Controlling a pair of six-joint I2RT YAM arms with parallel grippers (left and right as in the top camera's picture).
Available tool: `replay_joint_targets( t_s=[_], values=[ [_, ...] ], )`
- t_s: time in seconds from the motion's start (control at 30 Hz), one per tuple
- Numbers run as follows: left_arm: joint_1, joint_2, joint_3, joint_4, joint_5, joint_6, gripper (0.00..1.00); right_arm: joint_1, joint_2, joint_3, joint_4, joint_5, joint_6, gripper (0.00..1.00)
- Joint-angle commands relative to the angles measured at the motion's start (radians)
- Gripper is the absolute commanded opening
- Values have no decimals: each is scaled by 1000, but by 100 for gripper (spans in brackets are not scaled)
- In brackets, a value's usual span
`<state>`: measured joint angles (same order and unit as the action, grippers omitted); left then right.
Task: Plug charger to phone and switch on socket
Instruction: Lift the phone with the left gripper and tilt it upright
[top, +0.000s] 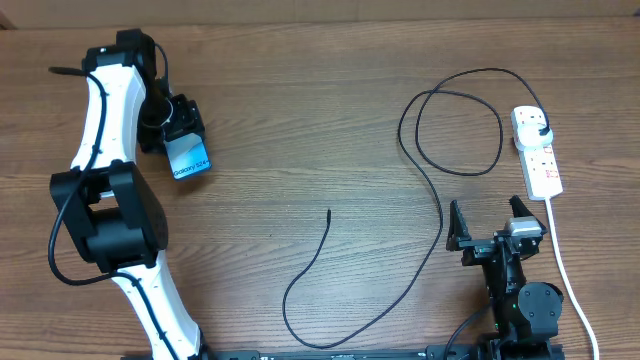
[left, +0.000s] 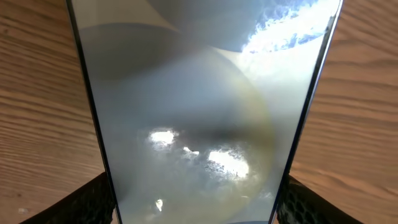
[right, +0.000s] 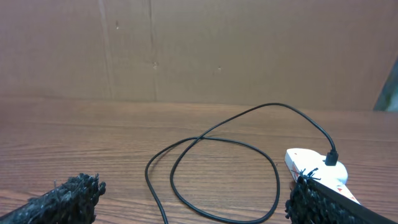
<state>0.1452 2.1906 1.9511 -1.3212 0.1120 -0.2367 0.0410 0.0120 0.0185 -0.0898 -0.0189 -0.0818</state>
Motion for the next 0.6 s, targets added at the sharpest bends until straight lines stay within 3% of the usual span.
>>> replay_joint_targets(
  t_s=[0.0,0.33,0.57],
  values=[
    [-26,-1,74,-18,136,-14,4,5,-10,-11,5,2,3,100],
    [-85,-1,92,-23,666,-71,4,5,-10,-11,5,2,2,100],
    [-132,-1,92,-53,821,-232,4,5,-10,-11,5,2,2,100]
  ],
)
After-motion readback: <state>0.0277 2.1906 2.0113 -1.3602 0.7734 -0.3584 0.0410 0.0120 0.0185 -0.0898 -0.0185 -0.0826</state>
